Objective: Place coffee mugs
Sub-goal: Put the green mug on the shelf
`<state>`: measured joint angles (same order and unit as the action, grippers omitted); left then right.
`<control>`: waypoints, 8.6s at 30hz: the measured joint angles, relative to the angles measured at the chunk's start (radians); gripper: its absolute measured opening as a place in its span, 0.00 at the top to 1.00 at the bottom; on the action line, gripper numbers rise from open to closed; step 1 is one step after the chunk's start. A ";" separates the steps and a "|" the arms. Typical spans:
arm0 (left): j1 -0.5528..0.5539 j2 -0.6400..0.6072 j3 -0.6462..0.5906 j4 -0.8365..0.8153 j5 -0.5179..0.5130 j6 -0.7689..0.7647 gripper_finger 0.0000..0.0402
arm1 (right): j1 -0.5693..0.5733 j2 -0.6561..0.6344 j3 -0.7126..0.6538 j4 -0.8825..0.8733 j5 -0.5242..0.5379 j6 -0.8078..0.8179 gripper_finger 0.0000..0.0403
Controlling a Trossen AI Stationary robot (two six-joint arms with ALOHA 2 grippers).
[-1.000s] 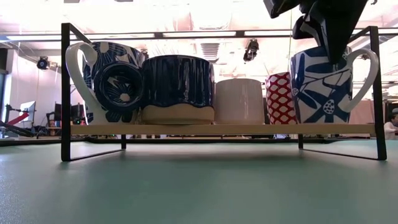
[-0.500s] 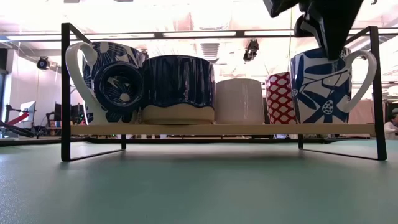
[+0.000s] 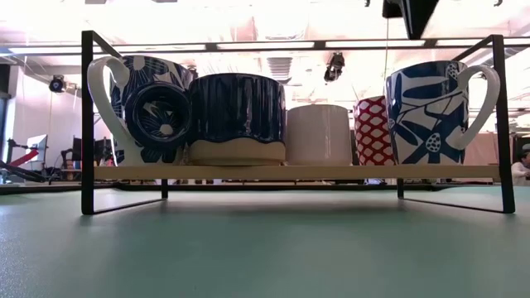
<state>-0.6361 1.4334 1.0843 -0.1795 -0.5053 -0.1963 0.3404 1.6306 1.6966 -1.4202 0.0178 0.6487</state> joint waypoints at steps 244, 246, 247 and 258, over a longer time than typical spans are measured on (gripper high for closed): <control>-0.093 0.009 0.000 -0.057 0.045 -0.026 0.78 | -0.036 0.261 0.029 0.306 0.115 -0.005 0.96; -0.093 0.009 0.000 -0.058 0.045 -0.026 0.78 | -0.035 0.259 0.020 0.310 0.115 -0.005 0.96; -0.093 0.009 0.000 -0.059 0.045 -0.026 0.78 | -0.036 0.259 0.017 0.313 0.115 -0.005 0.96; -0.093 0.010 0.000 -0.064 0.045 -0.026 0.78 | -0.035 0.259 0.009 0.334 0.113 -0.011 0.89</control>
<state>-0.7296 1.4429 1.0840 -0.2440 -0.4603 -0.2222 0.3050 1.8898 1.7058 -1.0857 0.1304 0.6376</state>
